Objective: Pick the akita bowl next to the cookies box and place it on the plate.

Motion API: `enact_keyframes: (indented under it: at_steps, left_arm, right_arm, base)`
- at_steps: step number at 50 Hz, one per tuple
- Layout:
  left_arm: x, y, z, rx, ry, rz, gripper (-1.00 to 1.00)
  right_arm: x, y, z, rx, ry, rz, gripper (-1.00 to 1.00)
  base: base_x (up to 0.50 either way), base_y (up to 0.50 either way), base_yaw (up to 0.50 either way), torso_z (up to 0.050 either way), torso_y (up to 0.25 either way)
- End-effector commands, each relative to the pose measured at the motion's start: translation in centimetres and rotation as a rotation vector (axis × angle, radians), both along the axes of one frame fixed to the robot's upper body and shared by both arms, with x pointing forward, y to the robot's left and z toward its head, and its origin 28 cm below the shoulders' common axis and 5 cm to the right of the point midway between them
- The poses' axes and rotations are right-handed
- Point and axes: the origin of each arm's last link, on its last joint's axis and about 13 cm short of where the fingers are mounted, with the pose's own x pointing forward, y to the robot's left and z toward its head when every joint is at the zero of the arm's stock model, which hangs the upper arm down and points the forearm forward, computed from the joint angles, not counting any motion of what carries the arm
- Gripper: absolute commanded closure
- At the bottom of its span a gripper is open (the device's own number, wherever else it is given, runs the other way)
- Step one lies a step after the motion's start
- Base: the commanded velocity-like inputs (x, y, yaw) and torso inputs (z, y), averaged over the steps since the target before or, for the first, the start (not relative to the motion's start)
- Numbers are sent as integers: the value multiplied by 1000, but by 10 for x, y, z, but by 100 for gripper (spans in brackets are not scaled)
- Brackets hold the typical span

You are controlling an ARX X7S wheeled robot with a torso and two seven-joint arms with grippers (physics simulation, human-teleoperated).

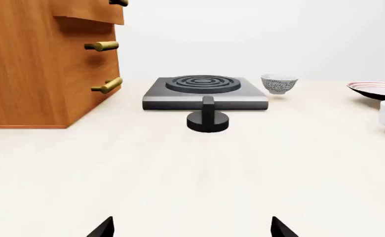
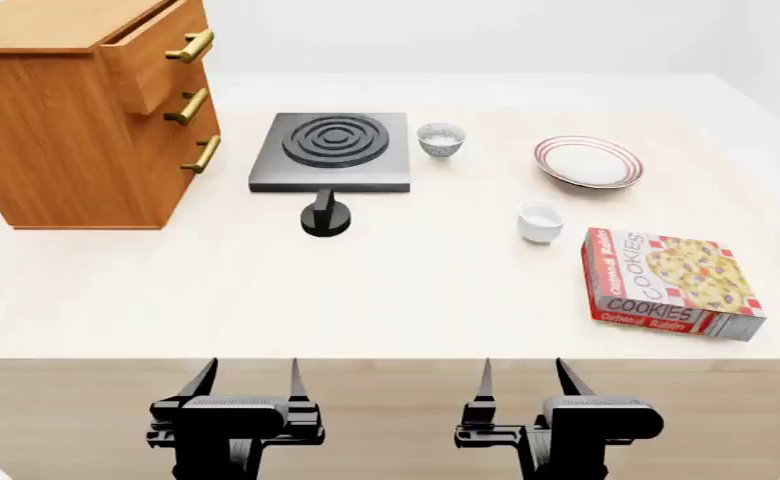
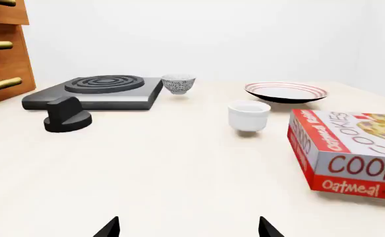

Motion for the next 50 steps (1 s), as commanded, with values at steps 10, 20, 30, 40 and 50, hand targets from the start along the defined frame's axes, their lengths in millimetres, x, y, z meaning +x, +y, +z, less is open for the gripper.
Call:
enact_keyframes:
  at_steps: [10, 20, 30, 40, 50]
  left_arm:
    - [0, 0, -1, 2, 2, 2, -100]
    - [0, 0, -1, 4, 0, 0, -100]
    - [-11, 20, 74, 41, -232, 65, -100]
    - [-52, 59, 164, 114, -524, 265, -100]
    - [-90, 88, 194, 165, -671, 445, -100]
  right_arm:
    - [-1, 0, 1, 6, -2, 5, -100]
    - [-1, -1, 7, 4, -22, 1, -100]
    - [-8, -23, 101, 106, -284, -46, -100]
    - [-41, -67, 192, 142, -588, -162, -100]
    - [-66, -96, 222, 125, -727, -289, -100]
  base:
    - [0, 0, 0, 0, 0]
    - [0, 0, 0, 0, 0]
    - [0, 0, 0, 0, 0]
    - [0, 0, 0, 0, 0]
    - [0, 0, 0, 0, 0]
